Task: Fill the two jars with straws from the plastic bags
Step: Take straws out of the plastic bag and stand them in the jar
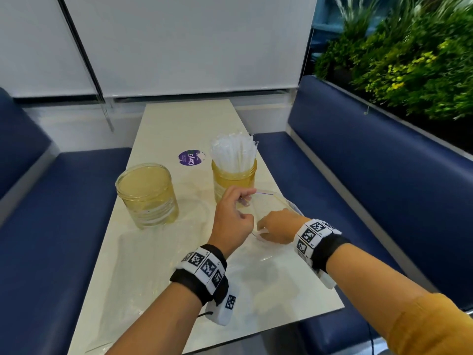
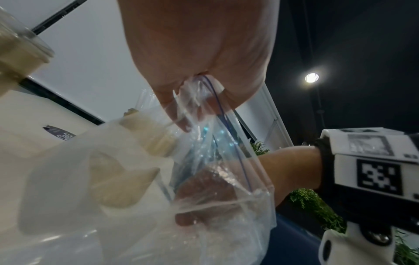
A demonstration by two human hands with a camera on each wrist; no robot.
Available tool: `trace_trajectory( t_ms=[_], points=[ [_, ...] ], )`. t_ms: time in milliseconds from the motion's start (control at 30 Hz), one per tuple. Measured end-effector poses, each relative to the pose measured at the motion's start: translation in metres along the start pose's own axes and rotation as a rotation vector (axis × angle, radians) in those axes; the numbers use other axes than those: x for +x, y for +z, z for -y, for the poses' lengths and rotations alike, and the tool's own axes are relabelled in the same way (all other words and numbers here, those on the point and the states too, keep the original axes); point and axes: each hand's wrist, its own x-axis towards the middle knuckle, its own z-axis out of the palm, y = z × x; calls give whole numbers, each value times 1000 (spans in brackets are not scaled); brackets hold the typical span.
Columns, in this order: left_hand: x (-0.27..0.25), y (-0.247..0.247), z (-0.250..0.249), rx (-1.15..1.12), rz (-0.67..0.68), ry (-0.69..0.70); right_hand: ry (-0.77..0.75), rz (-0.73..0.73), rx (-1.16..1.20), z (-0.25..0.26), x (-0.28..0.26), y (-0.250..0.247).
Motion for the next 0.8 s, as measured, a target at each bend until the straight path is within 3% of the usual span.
trace_trajectory(
  t_ms=[100, 567, 800],
  points=[
    [0, 0, -3, 1, 13, -29, -37, -58, 51, 0, 2, -4],
    [-6, 0, 6, 153, 125, -115, -146, -297, -383, 11, -22, -56],
    [-3, 0, 0, 284, 148, -202, -88, -230, -319, 13, -27, -78]
  ],
)
